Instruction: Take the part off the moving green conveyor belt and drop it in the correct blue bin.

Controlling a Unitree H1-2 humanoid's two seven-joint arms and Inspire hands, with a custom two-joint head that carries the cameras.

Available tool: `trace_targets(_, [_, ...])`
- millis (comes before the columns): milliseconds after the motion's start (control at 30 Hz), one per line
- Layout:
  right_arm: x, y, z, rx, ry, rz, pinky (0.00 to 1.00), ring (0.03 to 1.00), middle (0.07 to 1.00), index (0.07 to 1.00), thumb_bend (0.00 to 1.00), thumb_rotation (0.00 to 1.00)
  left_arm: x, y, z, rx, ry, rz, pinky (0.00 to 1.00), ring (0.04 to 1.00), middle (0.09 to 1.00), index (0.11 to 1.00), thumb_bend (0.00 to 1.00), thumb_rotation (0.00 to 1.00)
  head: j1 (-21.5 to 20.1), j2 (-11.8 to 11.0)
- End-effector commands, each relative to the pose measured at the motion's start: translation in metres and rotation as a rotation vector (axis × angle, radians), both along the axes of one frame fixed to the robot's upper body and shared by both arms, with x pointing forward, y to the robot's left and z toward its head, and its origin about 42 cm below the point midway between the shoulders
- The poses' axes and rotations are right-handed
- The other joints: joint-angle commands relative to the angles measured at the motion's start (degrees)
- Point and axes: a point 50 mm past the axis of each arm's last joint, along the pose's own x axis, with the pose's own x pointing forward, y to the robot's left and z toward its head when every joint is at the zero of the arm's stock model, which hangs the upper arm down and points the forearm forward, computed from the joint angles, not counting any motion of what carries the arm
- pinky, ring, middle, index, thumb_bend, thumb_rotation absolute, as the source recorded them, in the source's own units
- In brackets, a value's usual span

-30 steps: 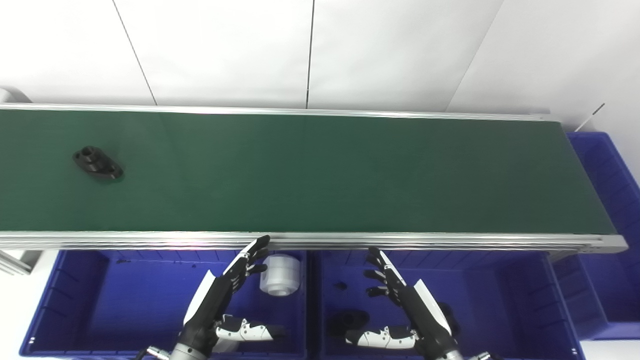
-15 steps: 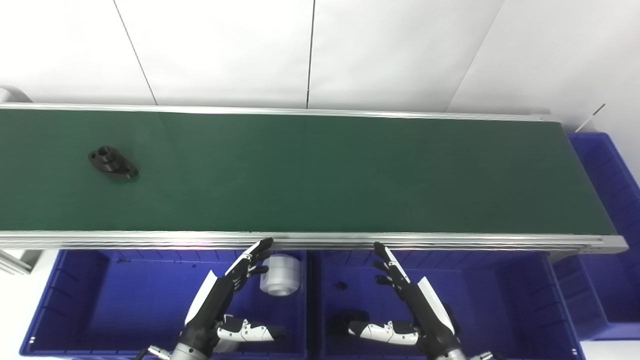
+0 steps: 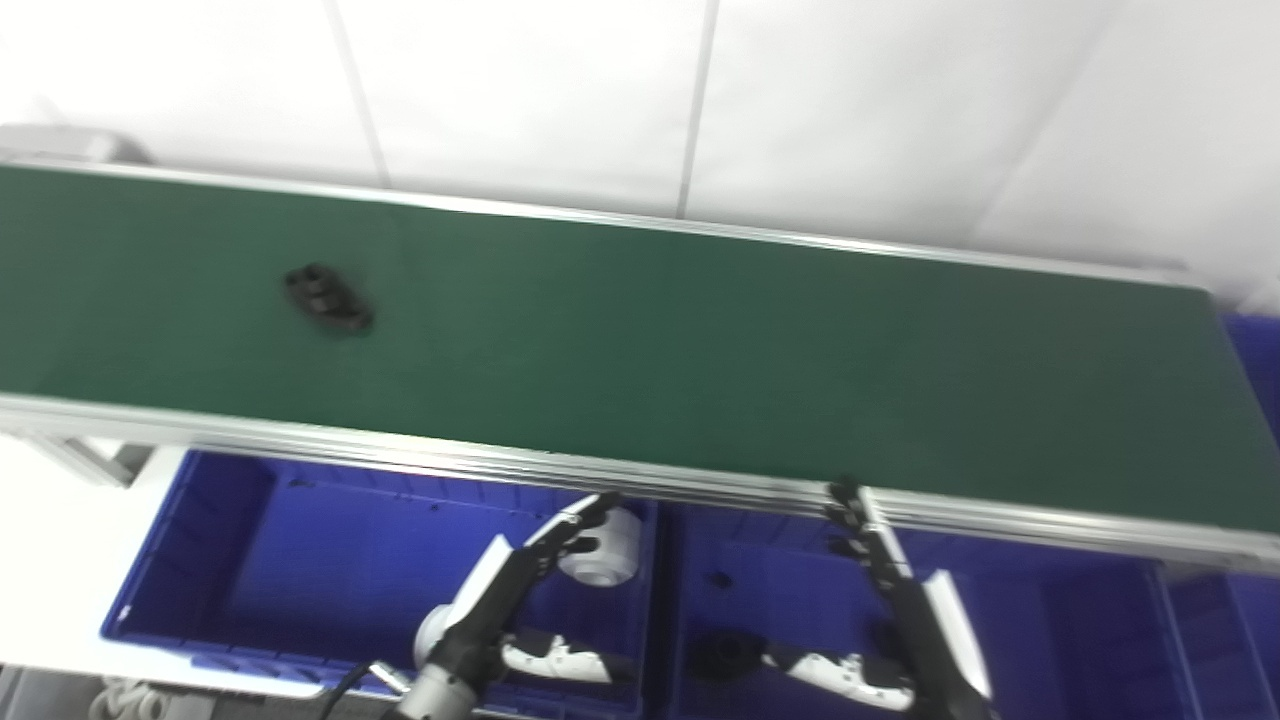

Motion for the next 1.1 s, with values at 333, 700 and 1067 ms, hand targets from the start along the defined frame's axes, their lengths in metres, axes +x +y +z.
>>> trace_targets(333, [0.068,-0.021,0.061,-0.036,-0.263,-0.018,0.74,0.827,0.859,0.945,0.79,0.41,0.015,-0.018,-0.005,0.023,-0.058,0.005,0.86,0.909,0.911,0.875,0.89,0.36,2.0,-3.2])
trace_targets(700, [0.111,-0.026,0.088,-0.102,-0.31,0.022,0.71,0.74,0.779,0.9,0.8,0.4,0.02,-0.02,-0.01,0.031,-0.055,0.006,0.85,0.896,0.904,0.864,0.9,0.31,1.1,-4.7])
trace_targets(1067, [0.154,-0.007,0.114,-0.18,-0.328,0.07,0.64,0.705,0.744,0.872,0.8,0.36,0.024,-0.021,-0.016,0.055,-0.058,0.017,0.82,0.881,0.89,0.855,0.9,0.3,0.5,-7.4])
